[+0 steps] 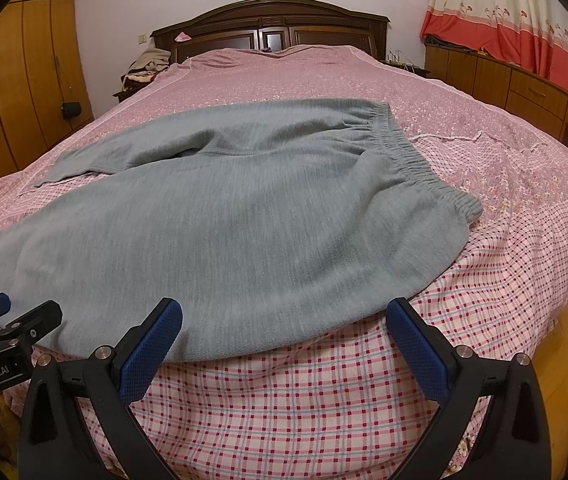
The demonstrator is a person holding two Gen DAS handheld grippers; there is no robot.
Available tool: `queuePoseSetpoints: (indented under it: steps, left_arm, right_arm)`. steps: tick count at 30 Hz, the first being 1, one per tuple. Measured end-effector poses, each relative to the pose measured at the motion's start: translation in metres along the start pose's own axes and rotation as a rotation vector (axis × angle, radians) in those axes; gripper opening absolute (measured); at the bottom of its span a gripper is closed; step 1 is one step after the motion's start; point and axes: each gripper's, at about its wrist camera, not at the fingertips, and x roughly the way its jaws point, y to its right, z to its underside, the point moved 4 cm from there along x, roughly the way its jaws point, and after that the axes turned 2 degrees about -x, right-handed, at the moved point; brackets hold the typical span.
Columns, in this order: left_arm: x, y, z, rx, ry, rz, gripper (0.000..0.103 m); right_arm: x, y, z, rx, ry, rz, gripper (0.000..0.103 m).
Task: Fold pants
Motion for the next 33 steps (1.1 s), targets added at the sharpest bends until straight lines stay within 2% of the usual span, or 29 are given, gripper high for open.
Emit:
queuePoseSetpoints:
  steps: [21, 28, 33]
  left_arm:
    - [0.001, -0.003, -0.001, 0.012, -0.016, -0.02, 0.103]
    - [0.001, -0.014, -0.02, -0.001, -0.018, -0.039, 0.103]
    - [0.003, -0.023, -0.036, -0.012, -0.018, -0.047, 0.103]
  right_arm:
    - [0.004, 0.004, 0.001, 0.023, -0.005, 0.003, 0.103]
    - [0.005, 0.006, -0.013, -0.008, -0.005, -0.006, 0.103]
    - [0.009, 0.006, -0.027, -0.026, -0.029, -0.047, 0.103]
